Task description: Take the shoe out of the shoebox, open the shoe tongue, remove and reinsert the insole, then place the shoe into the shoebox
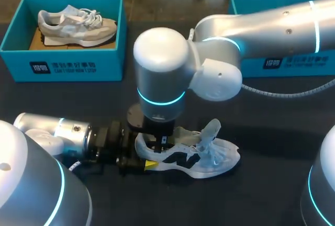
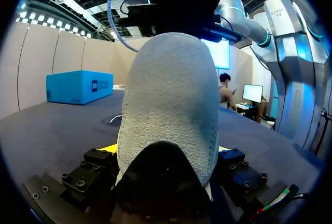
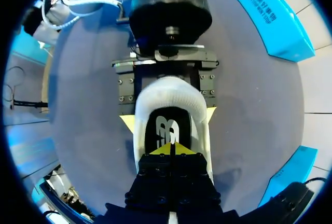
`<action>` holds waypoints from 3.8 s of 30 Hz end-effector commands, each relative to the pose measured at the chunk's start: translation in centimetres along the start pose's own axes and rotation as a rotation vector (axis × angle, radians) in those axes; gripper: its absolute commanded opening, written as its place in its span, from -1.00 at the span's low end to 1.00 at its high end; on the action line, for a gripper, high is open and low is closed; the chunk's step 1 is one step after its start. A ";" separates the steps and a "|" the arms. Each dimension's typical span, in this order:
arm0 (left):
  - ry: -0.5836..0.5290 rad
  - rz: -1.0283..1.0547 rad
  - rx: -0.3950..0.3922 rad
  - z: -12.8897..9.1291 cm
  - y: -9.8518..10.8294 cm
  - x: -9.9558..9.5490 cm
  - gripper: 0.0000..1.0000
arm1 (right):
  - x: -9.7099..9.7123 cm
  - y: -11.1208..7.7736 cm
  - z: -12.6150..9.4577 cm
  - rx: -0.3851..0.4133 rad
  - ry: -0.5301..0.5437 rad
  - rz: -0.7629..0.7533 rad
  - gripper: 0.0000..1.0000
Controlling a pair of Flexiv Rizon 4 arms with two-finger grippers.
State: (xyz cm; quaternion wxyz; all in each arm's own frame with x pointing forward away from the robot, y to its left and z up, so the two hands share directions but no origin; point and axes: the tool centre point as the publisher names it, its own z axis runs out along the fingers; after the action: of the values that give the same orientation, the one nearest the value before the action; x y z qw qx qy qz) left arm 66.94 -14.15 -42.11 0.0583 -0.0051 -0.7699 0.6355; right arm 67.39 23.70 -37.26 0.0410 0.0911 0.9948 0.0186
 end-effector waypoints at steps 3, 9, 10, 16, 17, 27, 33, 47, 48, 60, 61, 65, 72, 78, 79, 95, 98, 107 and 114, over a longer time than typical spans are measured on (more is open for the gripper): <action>-0.003 0.000 0.000 0.1 0.3 -0.2 -1.00 | -0.3 -1.3 1.1 -0.014 -0.002 0.013 -1.00; -0.003 0.000 0.000 0.1 0.3 -0.2 -1.00 | -1.0 -2.7 1.2 -0.001 -0.011 0.027 -1.00; -0.003 0.000 0.000 0.1 0.3 -0.2 -1.00 | -1.1 -2.8 1.2 0.000 -0.011 0.028 -1.00; -0.003 0.000 0.000 0.1 0.3 -0.2 -1.00 | -1.7 -3.6 1.4 0.009 -0.013 0.029 -1.00; -0.003 0.000 0.000 0.1 0.3 -0.2 -1.00 | -1.8 -3.8 1.6 0.013 -0.007 0.028 -0.66; -0.003 0.000 0.000 0.1 0.3 -0.2 -1.00 | -1.6 -4.7 2.6 0.021 0.012 0.044 -0.36; -0.003 0.000 0.000 0.1 0.3 -0.2 -1.00 | -1.5 -5.3 3.5 0.025 0.035 0.051 -0.40; -0.003 0.000 0.000 0.1 0.3 -0.2 -1.00 | 0.6 -4.7 5.8 0.062 0.182 0.040 -0.47; -0.003 0.000 0.000 0.1 0.3 -0.2 -1.00 | 0.8 -4.6 5.9 0.068 0.190 0.042 -0.50; -0.003 0.000 0.000 0.1 0.3 -0.2 -1.00 | 4.3 -4.9 5.0 0.047 0.202 0.040 -1.00; -0.003 0.000 0.000 0.1 0.3 -0.2 -1.00 | 4.3 -4.9 5.0 0.047 0.202 0.040 -1.00; -0.003 0.000 0.000 0.1 0.3 -0.2 -1.00 | 4.0 -5.0 3.3 0.010 0.172 0.045 -1.00; -0.003 0.000 0.000 0.1 0.3 -0.2 -1.00 | 2.8 -5.3 0.4 -0.124 0.089 0.010 -1.00; -0.003 0.000 0.000 0.1 0.3 -0.2 -1.00 | 2.0 -5.5 -1.0 -0.197 0.063 -0.024 -1.00; -0.003 0.000 0.000 0.1 0.3 -0.2 -1.00 | 1.9 -5.6 -1.1 -0.205 0.062 -0.025 -1.00; -0.003 0.000 0.000 0.1 0.3 -0.2 -1.00 | 1.1 -6.6 -3.2 -0.362 0.021 -0.091 -1.00; -0.003 0.000 0.000 0.1 0.3 -0.2 -1.00 | 0.8 -6.1 -3.9 -0.361 0.015 -0.113 -1.00; -0.003 0.000 0.000 0.1 0.3 -0.2 -1.00 | 0.0 -4.4 -4.7 -0.353 0.051 -0.208 -1.00; -0.003 0.000 0.000 0.1 0.3 -0.2 -1.00 | 0.2 -3.9 -5.1 -0.302 0.080 -0.194 -0.01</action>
State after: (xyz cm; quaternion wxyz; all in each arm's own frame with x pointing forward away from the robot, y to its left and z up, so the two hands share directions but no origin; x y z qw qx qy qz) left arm 66.97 -14.04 -42.12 0.0575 -0.0046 -0.7697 0.6358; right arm 65.96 18.82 -32.60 0.0174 -0.0179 0.9824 0.1849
